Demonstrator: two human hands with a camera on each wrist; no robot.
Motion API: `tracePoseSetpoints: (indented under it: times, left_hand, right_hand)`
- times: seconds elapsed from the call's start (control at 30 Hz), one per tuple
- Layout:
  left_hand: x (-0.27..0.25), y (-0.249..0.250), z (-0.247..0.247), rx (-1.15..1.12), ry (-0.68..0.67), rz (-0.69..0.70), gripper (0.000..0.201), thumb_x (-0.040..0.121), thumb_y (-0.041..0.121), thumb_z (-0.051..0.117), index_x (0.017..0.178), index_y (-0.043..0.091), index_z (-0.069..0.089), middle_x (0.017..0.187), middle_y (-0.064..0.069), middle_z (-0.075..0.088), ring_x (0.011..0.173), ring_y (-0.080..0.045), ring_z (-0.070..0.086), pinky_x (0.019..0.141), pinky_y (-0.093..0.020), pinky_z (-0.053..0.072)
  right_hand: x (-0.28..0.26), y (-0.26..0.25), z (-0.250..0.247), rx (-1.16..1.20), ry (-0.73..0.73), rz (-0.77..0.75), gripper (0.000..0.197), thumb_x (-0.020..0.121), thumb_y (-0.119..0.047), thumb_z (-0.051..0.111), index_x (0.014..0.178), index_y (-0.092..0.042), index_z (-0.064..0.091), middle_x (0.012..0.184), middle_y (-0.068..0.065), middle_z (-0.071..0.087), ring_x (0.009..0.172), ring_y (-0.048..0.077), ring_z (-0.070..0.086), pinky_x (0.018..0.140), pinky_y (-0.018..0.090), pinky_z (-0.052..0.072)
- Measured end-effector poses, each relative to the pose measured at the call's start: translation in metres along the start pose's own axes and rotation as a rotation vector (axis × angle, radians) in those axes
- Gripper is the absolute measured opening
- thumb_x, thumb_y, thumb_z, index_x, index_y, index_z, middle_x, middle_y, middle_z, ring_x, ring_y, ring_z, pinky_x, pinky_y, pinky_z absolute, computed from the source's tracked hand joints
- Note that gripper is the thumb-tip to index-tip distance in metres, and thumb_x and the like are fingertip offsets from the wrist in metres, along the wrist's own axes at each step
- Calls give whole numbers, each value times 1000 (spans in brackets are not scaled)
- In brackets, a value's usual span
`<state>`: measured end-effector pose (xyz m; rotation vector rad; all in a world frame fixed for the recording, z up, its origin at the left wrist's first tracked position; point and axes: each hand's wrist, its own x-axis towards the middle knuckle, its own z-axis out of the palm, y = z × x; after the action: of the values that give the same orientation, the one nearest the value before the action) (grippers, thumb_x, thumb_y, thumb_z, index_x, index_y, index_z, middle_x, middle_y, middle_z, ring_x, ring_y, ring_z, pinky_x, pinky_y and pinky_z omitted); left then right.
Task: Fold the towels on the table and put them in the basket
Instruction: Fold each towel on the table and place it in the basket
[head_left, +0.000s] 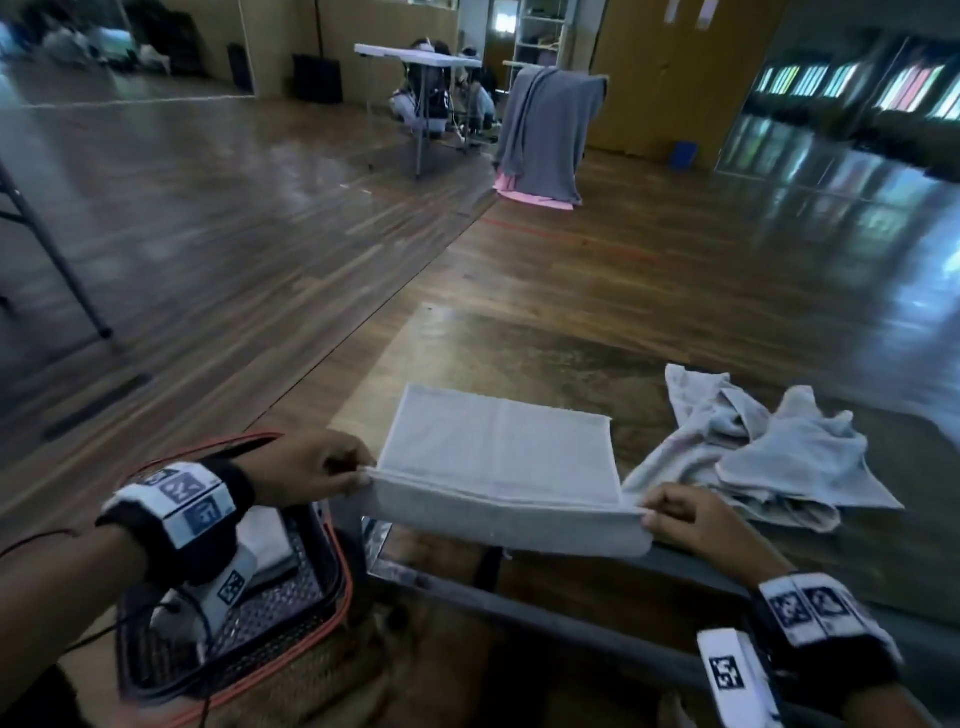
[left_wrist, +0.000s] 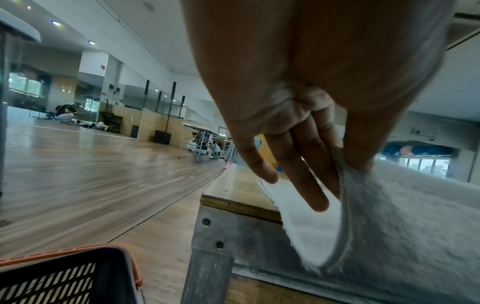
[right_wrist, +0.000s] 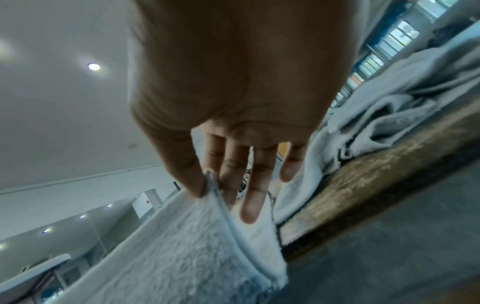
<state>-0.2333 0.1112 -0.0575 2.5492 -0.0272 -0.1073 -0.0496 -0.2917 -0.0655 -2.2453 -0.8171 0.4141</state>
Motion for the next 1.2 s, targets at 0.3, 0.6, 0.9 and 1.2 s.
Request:
tracePoseSetpoints:
  times: [0.3,0.6,0.9,1.2]
  left_hand:
    - [53,-40,28,139,280,-12,11,88,20,62,99,17,62,99,1,68,87,-8,58,70,-15,39]
    - [57,-26,39,555,69,-52,16,93,31,41,102,24,51,105,2,64,86,-19,56,76,-27,28]
    - [39,-10,30,499,-73,-55,10,96,28,37,98,24,46,88,7,59,76,-12,54,64,-24,27]
    - [82,-28,18,317,209,-134,14,93,21,48,104,14,54,104,-7,63,90,-25,56,75,-35,44]
  right_hand:
    - [53,20,20,-267,276,-11,8,86,-17,62,93,-19,64,87,-2,65,82,14,59,77,30,43]
    - [53,33,37,-528,78,-64,15,95,-18,41,108,-18,49,111,-2,62,108,19,56,100,36,25]
    - [22,29,37,-424,7,-44,9,97,-23,39,100,-31,42,97,-15,55,95,2,43,95,25,15]
    - [76,13,19,-318,285,32,5,89,-21,54,87,-26,53,84,-8,57,94,25,60,97,49,39]
